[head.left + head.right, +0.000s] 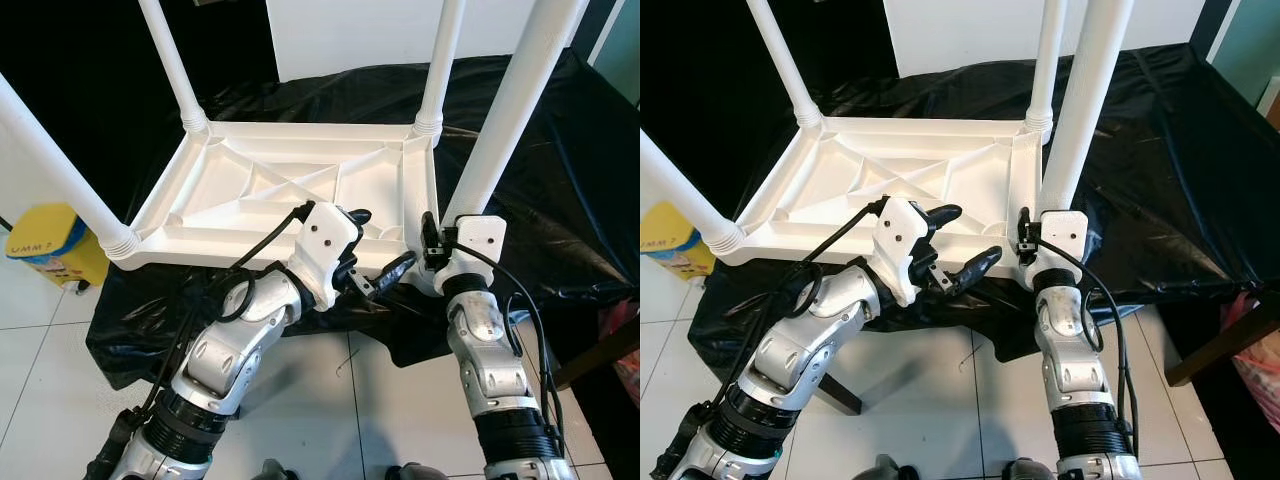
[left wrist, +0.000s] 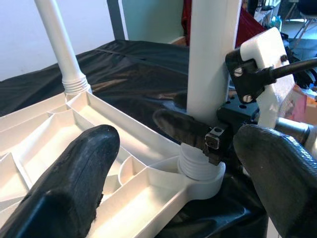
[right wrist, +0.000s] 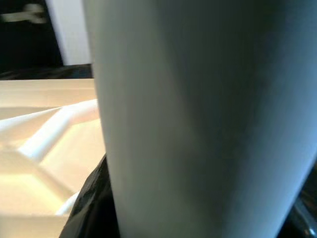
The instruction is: Building children table
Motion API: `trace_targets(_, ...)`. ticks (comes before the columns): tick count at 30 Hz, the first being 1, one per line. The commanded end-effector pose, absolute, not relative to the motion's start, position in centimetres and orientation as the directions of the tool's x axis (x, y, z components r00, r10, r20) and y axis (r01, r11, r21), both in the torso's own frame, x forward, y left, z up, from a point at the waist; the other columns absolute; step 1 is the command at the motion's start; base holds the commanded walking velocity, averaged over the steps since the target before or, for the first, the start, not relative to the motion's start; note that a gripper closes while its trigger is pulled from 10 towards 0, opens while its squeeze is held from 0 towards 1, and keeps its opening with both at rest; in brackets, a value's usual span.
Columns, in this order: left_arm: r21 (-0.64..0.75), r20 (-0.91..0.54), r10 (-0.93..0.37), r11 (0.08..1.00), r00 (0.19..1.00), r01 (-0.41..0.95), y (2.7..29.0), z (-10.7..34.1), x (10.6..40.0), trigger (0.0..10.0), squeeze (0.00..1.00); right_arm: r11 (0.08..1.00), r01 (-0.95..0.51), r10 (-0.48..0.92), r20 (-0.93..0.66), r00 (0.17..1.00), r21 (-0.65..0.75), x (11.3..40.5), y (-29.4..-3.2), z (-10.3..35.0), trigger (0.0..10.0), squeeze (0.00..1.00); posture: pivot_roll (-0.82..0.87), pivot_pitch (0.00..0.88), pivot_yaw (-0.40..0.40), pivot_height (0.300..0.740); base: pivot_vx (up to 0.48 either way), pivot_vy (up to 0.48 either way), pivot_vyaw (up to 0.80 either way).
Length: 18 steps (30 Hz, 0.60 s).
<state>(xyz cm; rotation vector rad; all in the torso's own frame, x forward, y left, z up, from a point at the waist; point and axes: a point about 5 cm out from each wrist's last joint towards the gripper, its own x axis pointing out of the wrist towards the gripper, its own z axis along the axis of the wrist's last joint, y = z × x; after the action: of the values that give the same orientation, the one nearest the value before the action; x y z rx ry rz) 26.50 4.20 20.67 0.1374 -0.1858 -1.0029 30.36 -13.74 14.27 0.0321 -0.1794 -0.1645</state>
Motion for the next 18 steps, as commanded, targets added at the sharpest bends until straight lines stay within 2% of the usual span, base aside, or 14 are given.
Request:
trace_targets(1,0.206,0.094,-0.854,0.52,0.512,0.829,4.3,20.7,26.3,10.0,0.0,0.97,0.239,-0.24,0.007,0.971,0.051,29.7,-14.0,10.8,10.0,0.0,0.01,0.075,0.049,0.74,0.0,0.0,0.0)
trace_targets(9,0.205,0.103,-0.846,0.532,0.522,0.822,4.2,20.7,26.3,10.0,0.0,0.973,0.215,-0.217,0.022,0.976,0.08,29.8,-12.8,11.2,10.0,0.0,0.01,0.063,0.03,0.74,0.0,0.0,0.0)
trace_targets(18,0.205,0.101,-0.846,0.533,0.523,0.821,4.2,20.6,26.1,10.0,0.0,0.974,0.21,-0.216,0.078,0.973,0.082,29.7,-12.7,11.9,10.0,0.0,0.01,0.061,0.027,0.74,0.0,0.0,0.0)
